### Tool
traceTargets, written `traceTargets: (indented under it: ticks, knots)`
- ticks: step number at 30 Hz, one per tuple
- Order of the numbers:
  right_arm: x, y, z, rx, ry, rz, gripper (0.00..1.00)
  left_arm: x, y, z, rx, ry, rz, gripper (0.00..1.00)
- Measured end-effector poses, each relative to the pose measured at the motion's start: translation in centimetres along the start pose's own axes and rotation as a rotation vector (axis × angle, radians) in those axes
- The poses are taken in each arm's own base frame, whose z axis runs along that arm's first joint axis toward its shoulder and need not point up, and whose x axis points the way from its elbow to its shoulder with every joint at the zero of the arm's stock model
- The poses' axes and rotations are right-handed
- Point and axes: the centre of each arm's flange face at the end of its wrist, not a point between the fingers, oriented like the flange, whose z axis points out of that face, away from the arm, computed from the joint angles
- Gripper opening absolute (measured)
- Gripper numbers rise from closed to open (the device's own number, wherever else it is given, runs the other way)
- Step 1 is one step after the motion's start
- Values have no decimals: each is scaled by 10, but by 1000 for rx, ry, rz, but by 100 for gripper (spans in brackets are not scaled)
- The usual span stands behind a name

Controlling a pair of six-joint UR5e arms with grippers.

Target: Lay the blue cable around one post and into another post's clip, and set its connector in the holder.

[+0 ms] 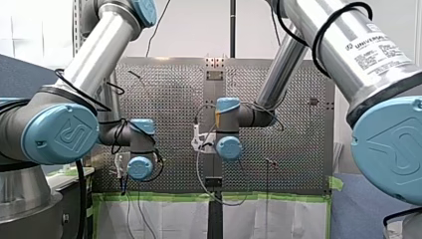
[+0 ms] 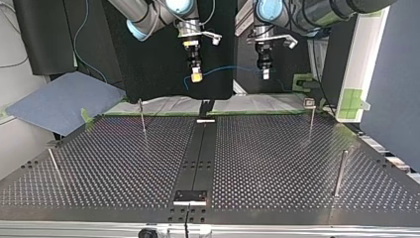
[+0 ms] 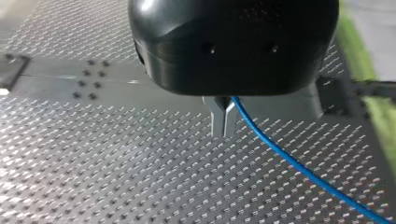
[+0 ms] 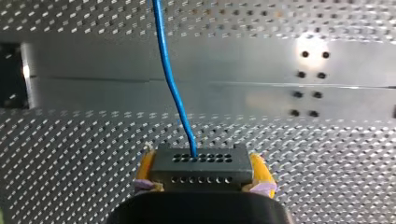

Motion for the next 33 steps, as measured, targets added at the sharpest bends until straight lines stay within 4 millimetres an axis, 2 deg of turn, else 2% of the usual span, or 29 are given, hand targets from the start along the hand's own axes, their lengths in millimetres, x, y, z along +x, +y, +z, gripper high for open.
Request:
traceTargets:
  ticks: [9, 19, 28, 33]
  knots:
    - [36, 10, 3, -8, 7, 73, 0, -31, 0, 24, -74, -48, -82, 0]
    - [83, 25, 9, -3, 44, 97, 0, -68, -5, 46, -53, -82, -146, 0]
    - [137, 21, 20, 55, 102, 111, 0, -109, -8, 75, -53, -142, -211, 0]
    - [178, 18, 26, 87, 144, 125, 0, -130, -7, 83, -61, -164, -237, 0]
